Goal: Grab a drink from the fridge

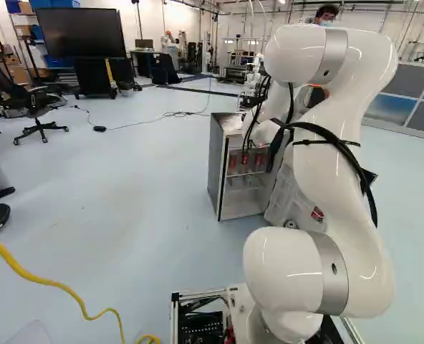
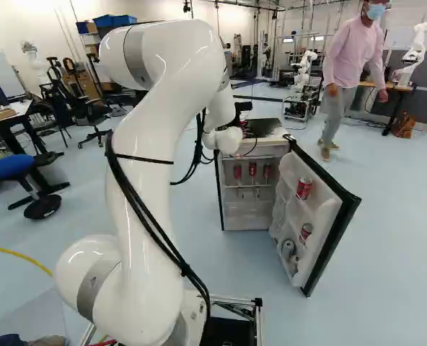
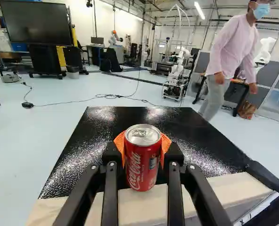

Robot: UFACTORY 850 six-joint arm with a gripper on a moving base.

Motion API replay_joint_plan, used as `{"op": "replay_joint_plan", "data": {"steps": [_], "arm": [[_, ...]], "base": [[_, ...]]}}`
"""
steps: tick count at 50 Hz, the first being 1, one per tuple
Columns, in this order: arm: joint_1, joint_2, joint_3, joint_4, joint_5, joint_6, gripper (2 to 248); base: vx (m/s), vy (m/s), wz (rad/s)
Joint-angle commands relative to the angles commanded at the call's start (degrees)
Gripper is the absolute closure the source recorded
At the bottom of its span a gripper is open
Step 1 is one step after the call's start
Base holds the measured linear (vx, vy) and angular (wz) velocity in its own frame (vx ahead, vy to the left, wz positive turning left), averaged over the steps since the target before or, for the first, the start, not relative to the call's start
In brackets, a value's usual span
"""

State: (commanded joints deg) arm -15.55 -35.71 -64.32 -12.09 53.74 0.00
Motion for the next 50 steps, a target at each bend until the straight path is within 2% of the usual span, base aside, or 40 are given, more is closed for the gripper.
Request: {"op": "replay_joint_plan", "data": {"steps": [4,5,10,11,15,16,20,21,26,27,39,50], "arm": [[0.0,0.0,0.0,0.0,0.0,0.0,156],[0.0,0.0,0.0,0.0,0.0,0.0,138],[0.0,0.0,0.0,0.0,0.0,0.0,138],[0.0,0.0,0.0,0.0,0.0,0.0,105],[0.0,0.0,0.0,0.0,0.0,0.0,105],[0.0,0.0,0.0,0.0,0.0,0.0,70],[0.0,0.0,0.0,0.0,0.0,0.0,70],[0.0,0.0,0.0,0.0,0.0,0.0,35],[0.0,0.1,0.0,0.0,0.0,0.0,35],[0.0,0.2,0.0,0.0,0.0,0.0,4],[-0.2,2.5,1.6,0.0,0.0,0.0,3],[-1.3,5.8,4.4,0.0,0.0,0.0,3]], "base": [[0.0,0.0,0.0],[0.0,0.0,0.0],[0.0,0.0,0.0],[0.0,0.0,0.0],[0.0,0.0,0.0],[0.0,0.0,0.0],[0.0,0.0,0.0],[0.0,0.0,0.0],[0.0,0.0,0.0],[0.0,0.0,0.0],[0.0,0.0,0.0],[0.0,0.0,0.0]]}}
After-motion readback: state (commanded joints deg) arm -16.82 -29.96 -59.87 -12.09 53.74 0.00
